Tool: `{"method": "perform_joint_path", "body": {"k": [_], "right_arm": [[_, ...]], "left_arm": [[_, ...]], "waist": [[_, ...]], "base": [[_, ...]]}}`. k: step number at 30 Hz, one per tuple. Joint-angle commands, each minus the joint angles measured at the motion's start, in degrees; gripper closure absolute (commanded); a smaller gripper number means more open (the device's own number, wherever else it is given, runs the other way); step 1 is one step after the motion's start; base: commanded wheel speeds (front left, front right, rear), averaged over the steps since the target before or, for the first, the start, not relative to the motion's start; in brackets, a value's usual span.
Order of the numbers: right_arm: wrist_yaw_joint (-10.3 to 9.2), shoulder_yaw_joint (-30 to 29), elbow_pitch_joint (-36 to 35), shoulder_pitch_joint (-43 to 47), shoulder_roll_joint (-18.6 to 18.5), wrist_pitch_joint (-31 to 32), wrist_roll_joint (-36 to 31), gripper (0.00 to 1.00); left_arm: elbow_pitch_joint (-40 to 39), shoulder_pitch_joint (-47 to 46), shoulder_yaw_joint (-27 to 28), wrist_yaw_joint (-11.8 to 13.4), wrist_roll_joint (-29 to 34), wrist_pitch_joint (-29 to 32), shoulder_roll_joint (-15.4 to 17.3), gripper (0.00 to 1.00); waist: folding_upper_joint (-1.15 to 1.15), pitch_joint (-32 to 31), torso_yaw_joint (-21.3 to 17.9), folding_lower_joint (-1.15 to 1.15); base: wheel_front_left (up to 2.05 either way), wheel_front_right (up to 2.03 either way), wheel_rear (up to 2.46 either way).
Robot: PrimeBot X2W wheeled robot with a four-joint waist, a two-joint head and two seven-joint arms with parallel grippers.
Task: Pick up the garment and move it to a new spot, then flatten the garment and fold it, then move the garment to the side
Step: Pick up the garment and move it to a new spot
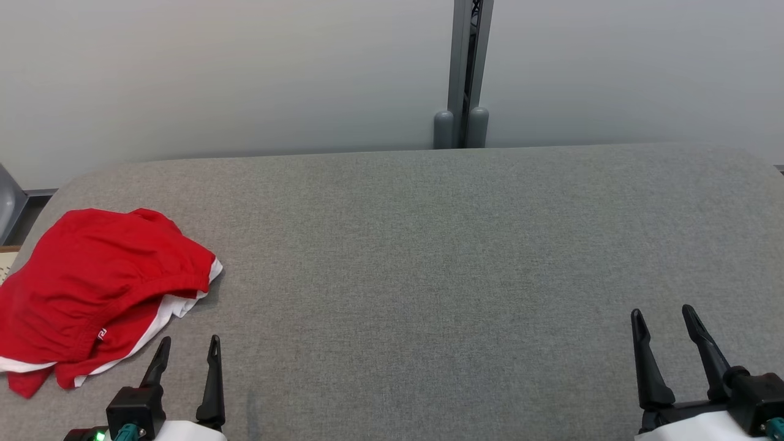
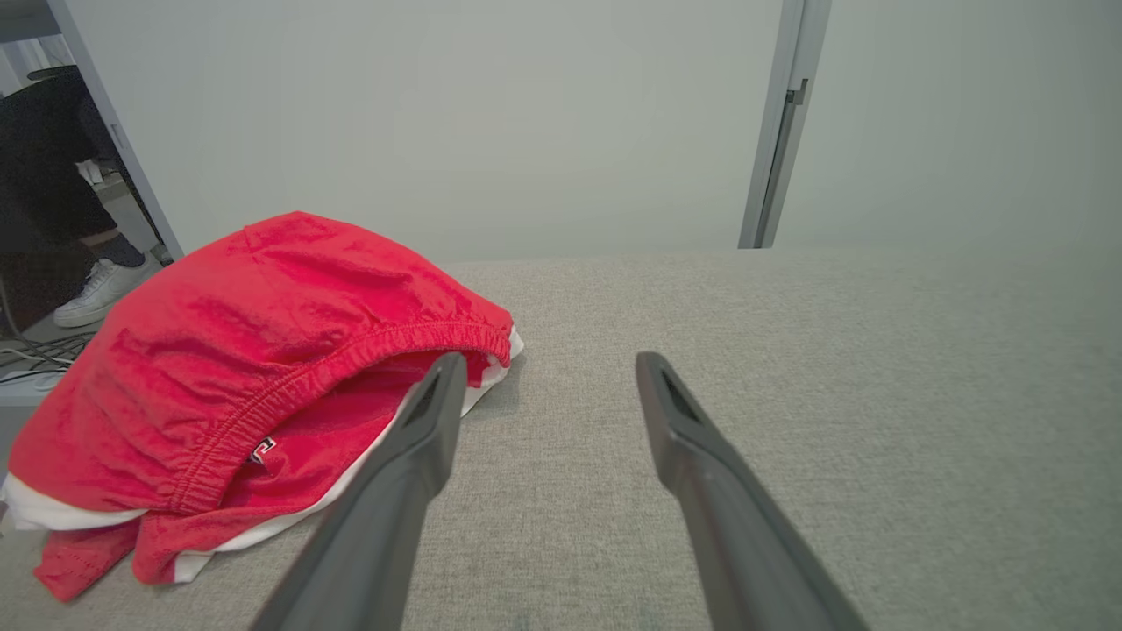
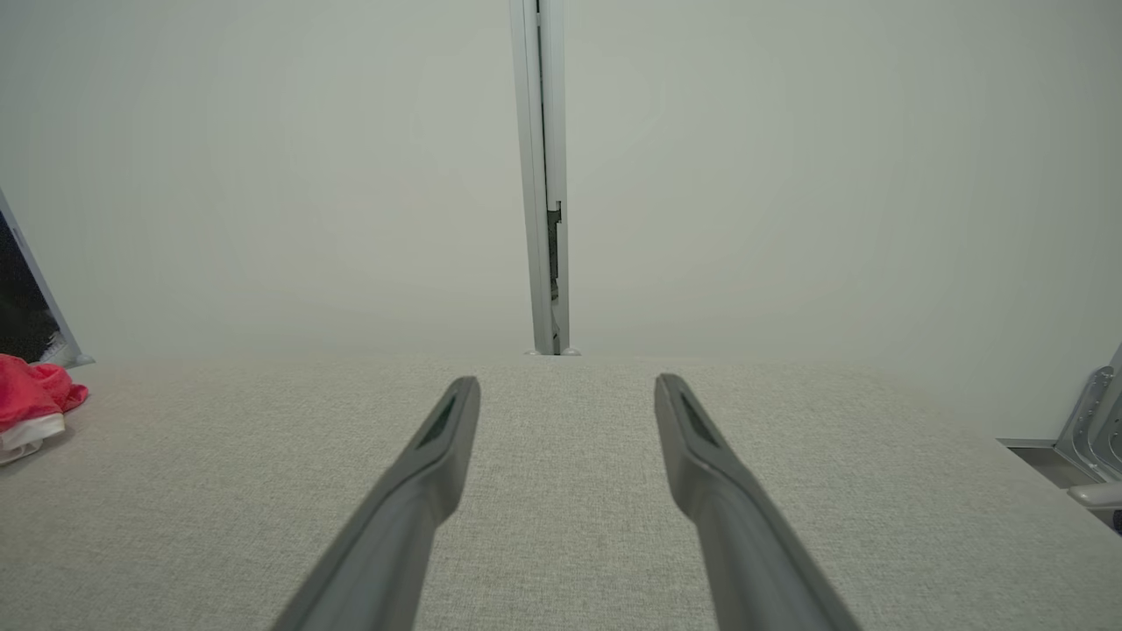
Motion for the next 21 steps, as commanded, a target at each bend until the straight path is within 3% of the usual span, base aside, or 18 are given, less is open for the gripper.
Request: {"method": "perform_joint_path", "body": {"k": [1,11,21], "right_arm": [[0.12,-0.09,0.04,0.37,-0.14,-0.32,0.38,0.00],[0.12,0.08,0.20,0.67,-0.04,-0.32,0.75,0.00],[0.12,1.19,0.23,0.64,0.03,-0.31,1.20,0.00]], "left_arm": [[0.04,0.20,0.43,-0.19,0.42,-0.29,0.16,0.00],[-0.55,-0.53,0.93,-0.74,0.44,-0.30,-0.13,0.00],[-1.00,-1.13,1.53,-0.77,0.69,-0.29,-0.31,0.00]], "waist": [[0.00,-0.05,0.08,0.00],[0.00,-0.32,1.58,0.00],[0.00,-0.28,8.27,0.00]], "base": [[0.00,0.00,0.00],[0.00,0.00,0.00],[0.00,0.00,0.00]]}}
